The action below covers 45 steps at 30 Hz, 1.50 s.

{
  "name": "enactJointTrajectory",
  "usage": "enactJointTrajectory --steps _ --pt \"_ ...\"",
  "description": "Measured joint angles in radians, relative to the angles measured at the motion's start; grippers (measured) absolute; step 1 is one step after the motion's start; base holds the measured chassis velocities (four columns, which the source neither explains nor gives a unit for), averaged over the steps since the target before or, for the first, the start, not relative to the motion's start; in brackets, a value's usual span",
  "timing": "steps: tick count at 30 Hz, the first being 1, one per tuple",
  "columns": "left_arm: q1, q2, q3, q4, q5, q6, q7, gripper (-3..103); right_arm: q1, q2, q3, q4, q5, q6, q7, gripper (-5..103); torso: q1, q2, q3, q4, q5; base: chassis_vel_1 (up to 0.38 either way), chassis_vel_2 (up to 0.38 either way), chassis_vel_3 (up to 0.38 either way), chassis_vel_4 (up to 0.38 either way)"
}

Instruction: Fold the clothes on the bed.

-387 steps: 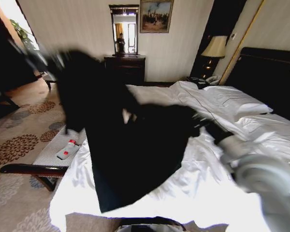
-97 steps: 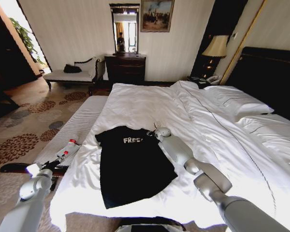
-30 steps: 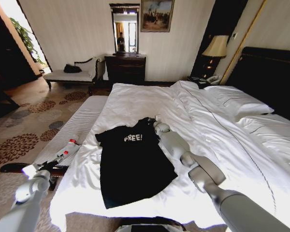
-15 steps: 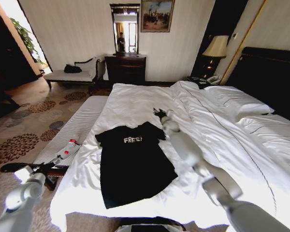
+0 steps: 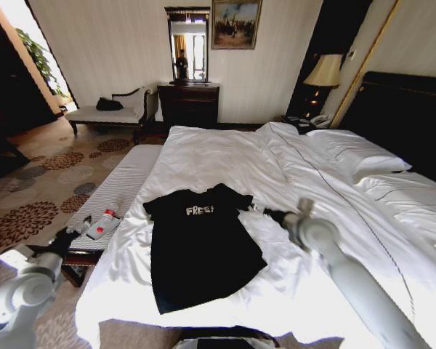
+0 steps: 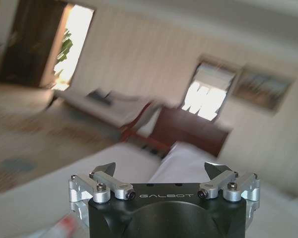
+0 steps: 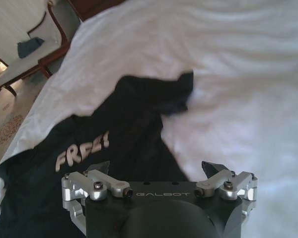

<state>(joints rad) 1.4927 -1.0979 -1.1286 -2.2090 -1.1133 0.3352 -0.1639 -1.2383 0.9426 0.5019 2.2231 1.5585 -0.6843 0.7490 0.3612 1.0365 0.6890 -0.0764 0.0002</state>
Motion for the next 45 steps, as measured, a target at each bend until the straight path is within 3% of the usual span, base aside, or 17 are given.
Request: enactJointTrajectory --steps 3,4,5,9,19,34,36,38,40,41,45 --pt "-0.009 -0.005 -0.053 -0.133 -0.084 0.001 -0.028 100 -0.098 0.073 0.024 0.046 0.002 -0.020 0.033 100 0.000 0.000 0.000 0.0012 -0.0001 0.000 0.000 0.000 0.000" --pt "-0.009 -0.005 -0.053 -0.133 -0.084 0.001 -0.028 100 -0.098 0.073 0.024 0.046 0.002 -0.020 0.033 100 0.000 0.000 0.000 0.0012 -0.0001 0.000 0.000 0.000 0.000" --pt "-0.012 -0.006 -0.066 -0.177 -0.086 0.007 -0.041 100 -0.139 0.116 0.033 0.056 -0.023 -0.022 0.034 100 0.000 0.000 0.000 0.0015 -0.0007 0.000 0.000 0.000 0.000" --pt "-0.008 -0.026 -0.059 -0.282 -0.001 0.029 -0.047 100 -0.218 0.242 0.049 0.063 -0.087 -0.022 0.018 100 0.000 0.000 0.000 0.0010 -0.0009 0.000 0.000 0.000 0.000" --pt "0.009 -0.070 -0.061 -0.302 0.021 0.081 -0.092 100 -0.338 0.400 0.081 0.033 -0.156 0.011 0.013 100 0.000 0.000 0.000 0.0008 -0.0009 0.000 0.000 0.000 0.000" --pt "0.038 -0.107 -0.075 -0.294 0.047 0.105 -0.132 100 -0.385 0.456 0.124 -0.021 -0.157 0.084 -0.006 100 0.000 0.000 0.000 0.0007 -0.0008 0.000 0.000 0.000 0.000" --pt "0.044 -0.110 -0.079 -0.294 0.049 0.107 -0.134 100 -0.390 0.460 0.124 -0.028 -0.152 0.103 -0.008 96 0.000 0.000 0.000 0.0009 -0.0009 0.000 0.000 0.000 0.000" --pt "0.051 -0.116 -0.081 -0.293 0.055 0.108 -0.135 100 -0.391 0.464 0.124 -0.027 -0.140 0.114 -0.010 86 0.000 0.000 0.000 0.0009 -0.0009 0.000 0.000 0.000 0.000" --pt "0.056 -0.119 -0.082 -0.293 0.060 0.108 -0.135 100 -0.392 0.466 0.123 -0.023 -0.133 0.116 -0.011 86 0.000 0.000 0.000 0.0009 -0.0007 0.000 0.000 0.000 0.000" --pt "0.062 -0.124 -0.084 -0.293 0.066 0.108 -0.135 100 -0.394 0.469 0.118 -0.012 -0.125 0.118 -0.011 75 0.000 0.000 0.000 0.0009 -0.0007 0.000 0.000 0.000 0.000" --pt "0.079 -0.137 -0.090 -0.292 0.076 0.107 -0.139 100 -0.405 0.477 0.089 0.017 -0.121 0.120 -0.010 64 0.000 0.000 0.000 0.0008 -0.0008 0.000 0.000 0.000 0.000"
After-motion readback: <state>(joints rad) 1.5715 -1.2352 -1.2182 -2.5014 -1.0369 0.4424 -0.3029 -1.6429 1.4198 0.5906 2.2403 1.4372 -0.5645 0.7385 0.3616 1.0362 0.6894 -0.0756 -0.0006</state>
